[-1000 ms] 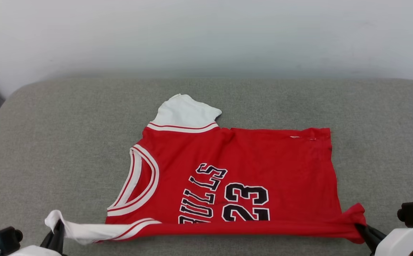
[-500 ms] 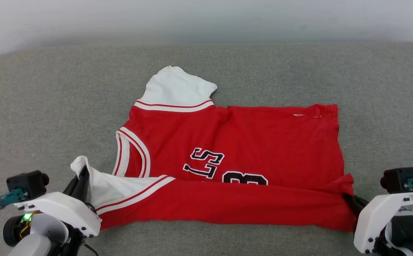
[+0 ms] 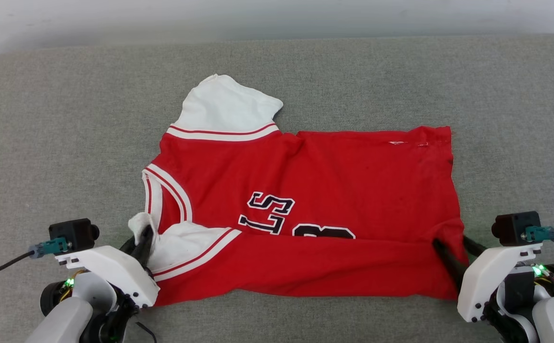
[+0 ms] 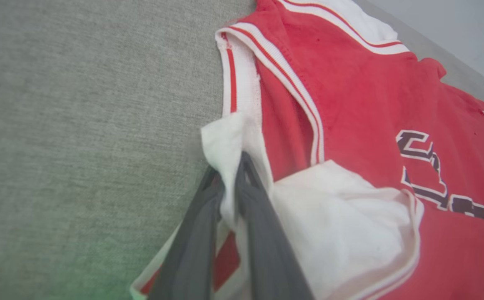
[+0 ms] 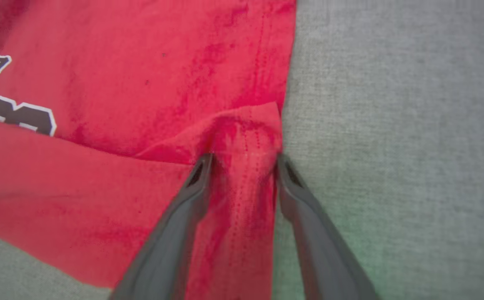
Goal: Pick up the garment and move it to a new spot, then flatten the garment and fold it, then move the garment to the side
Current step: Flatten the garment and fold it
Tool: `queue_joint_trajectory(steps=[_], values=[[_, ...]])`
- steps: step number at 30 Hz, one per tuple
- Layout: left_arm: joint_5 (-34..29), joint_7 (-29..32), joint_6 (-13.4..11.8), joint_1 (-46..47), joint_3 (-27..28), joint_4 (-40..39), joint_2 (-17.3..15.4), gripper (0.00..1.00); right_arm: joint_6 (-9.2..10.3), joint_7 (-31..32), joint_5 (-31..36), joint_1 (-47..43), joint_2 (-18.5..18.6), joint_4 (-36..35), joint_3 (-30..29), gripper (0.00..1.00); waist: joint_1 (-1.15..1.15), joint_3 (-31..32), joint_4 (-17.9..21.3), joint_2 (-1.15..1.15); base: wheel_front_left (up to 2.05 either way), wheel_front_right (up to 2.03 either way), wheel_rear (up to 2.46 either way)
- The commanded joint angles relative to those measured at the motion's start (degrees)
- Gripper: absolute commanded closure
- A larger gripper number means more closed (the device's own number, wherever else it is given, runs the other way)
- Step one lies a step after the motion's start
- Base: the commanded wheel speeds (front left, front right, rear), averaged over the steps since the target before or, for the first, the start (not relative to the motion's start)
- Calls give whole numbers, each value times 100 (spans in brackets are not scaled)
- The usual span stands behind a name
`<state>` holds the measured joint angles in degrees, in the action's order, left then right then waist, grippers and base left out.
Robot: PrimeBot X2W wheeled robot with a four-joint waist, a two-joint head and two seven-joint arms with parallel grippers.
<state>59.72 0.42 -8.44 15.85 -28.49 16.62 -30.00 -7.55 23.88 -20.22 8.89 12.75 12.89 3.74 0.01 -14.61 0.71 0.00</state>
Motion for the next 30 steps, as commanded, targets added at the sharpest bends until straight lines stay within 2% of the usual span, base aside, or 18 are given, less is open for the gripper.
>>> queue_joint_trajectory(steps=[1,4,9,16,24,30], values=[[12,17,38,108,8,78,-4,0,12,-109,-57,29,45,145,83,0,-1,5,3,0,0,0,0],[45,-56,75,130,40,213,57,0,11,-521,-98,61,131,195,256,0,-1,58,0,0,0,0,0],[108,-28,97,34,92,289,-46,0,9,-1397,-28,8,238,105,348,0,-1,292,16,0,0,0,0],[116,298,-37,-182,105,-89,-480,0,9,-2407,301,-188,86,-305,188,0,-1,709,85,0,0,0,0],[160,1257,-84,-380,-83,-768,-1223,0,9,-2767,758,-489,-206,-999,59,0,-1,916,227,0,0,0,0],[379,2070,-256,-728,-288,-1074,-1609,0,9,-2748,908,-717,-447,-1405,60,0,-1,841,453,0,0,0,0]])
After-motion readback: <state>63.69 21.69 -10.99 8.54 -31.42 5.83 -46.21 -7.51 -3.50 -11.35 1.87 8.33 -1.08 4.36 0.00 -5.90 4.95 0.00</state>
